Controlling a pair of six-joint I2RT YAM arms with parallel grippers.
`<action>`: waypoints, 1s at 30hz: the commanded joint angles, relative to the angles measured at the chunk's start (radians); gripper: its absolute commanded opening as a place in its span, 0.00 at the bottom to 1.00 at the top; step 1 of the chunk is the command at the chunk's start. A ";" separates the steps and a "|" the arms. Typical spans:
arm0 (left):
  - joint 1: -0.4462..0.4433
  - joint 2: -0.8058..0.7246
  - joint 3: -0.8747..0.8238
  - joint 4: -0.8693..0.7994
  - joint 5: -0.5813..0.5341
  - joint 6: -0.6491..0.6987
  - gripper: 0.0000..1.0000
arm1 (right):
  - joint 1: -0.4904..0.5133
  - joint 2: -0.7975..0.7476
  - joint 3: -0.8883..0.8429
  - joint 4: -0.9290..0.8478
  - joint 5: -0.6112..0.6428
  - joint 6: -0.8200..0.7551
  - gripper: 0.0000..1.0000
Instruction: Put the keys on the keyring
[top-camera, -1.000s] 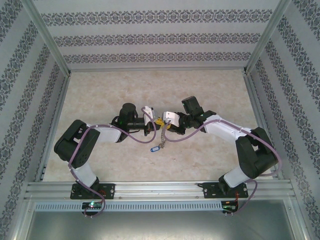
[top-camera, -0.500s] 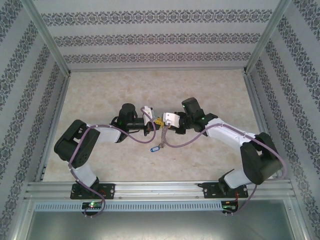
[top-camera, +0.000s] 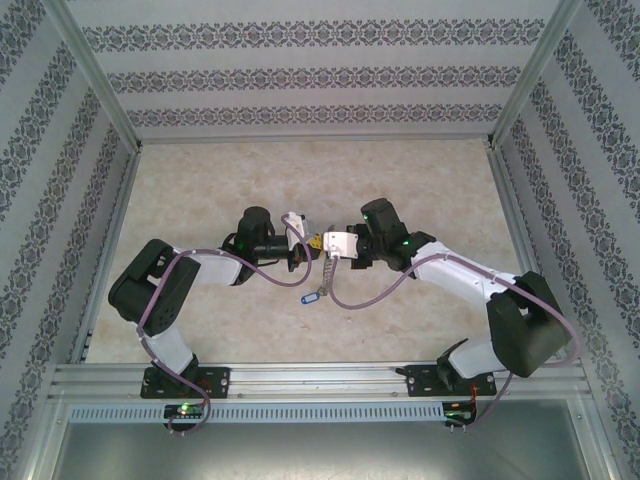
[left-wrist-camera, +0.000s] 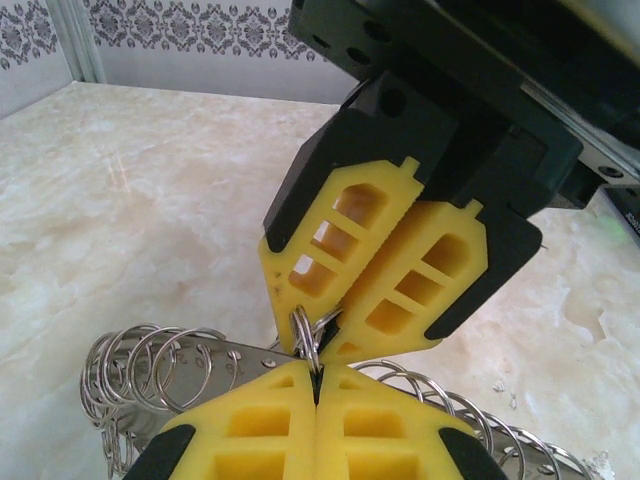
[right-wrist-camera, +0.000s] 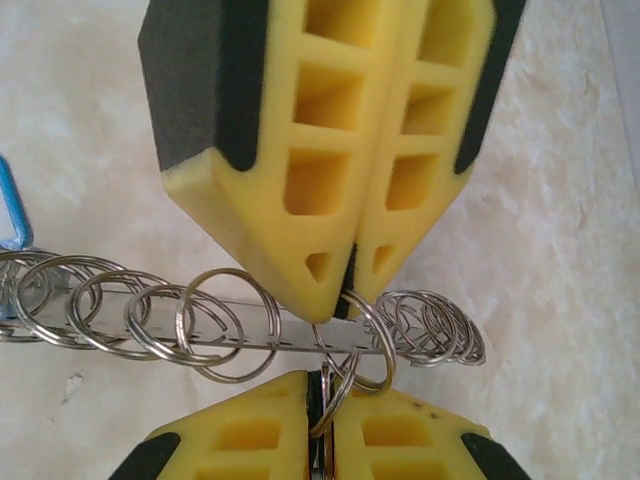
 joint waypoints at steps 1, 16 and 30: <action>0.008 0.019 -0.011 0.015 0.033 -0.008 0.00 | 0.029 -0.019 -0.023 0.072 0.108 -0.085 0.11; 0.010 0.025 -0.018 0.050 0.026 -0.024 0.00 | 0.019 0.023 -0.012 0.087 0.074 -0.105 0.12; 0.011 -0.005 0.002 -0.038 -0.012 -0.018 0.00 | 0.051 -0.073 0.012 0.120 0.205 -0.221 0.14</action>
